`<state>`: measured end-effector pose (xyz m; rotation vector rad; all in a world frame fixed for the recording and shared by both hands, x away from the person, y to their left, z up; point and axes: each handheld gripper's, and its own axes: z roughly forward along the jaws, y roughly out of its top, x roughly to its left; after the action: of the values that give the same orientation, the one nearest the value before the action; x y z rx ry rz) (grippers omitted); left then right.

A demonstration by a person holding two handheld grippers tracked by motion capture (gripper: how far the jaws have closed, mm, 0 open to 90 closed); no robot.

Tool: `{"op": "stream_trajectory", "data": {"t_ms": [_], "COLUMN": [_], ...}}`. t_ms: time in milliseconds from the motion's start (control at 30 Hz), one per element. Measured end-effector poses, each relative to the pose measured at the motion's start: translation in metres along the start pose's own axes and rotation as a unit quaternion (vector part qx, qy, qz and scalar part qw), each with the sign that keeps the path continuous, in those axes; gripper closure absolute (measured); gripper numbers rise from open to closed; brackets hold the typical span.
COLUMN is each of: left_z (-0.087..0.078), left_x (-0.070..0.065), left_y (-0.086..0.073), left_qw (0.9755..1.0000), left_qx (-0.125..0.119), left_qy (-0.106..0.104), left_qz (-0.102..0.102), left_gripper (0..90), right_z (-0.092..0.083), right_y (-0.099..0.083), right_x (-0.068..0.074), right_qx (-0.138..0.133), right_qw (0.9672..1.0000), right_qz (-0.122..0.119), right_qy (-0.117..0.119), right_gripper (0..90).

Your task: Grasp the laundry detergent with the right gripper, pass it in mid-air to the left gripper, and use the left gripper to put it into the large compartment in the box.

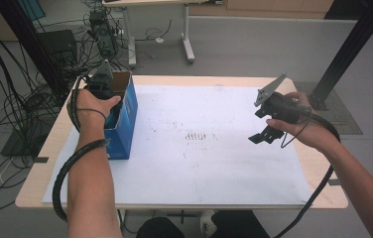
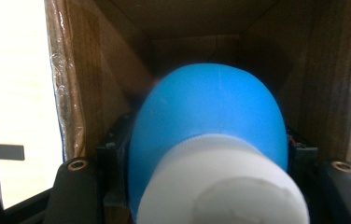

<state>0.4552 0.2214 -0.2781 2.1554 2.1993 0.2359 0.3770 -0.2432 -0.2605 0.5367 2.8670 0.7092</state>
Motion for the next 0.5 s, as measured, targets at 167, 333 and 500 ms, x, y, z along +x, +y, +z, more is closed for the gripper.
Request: {"op": "stream_trajectory", "data": {"t_ms": [167,333,500], "left_z": [-0.0001,0.0000,0.0001], "left_x": [0.0002,0.0007,0.0003], "left_y": [0.0001,0.0000,0.0001], "left_qw": [1.0000,1.0000,1.0000], "left_qx": [0.003,0.002,0.003], "left_qy": [0.000,-0.001,0.000], "left_qz": [-0.002,-0.003,-0.003], "left_gripper": [36.9,36.9,36.8], "right_z": [-0.0005,-0.0005,-0.0006], "right_y": [0.0008,0.0011,0.0000], "right_x": [0.0000,0.0004,0.0007], "right_qx": [0.001,0.000,-0.001], "right_qw": [1.0000,1.0000,1.0000], "right_qz": [-0.001,-0.002,0.000], "right_qy": [0.000,0.000,0.000], "right_gripper": [7.7,7.6,7.7]}}
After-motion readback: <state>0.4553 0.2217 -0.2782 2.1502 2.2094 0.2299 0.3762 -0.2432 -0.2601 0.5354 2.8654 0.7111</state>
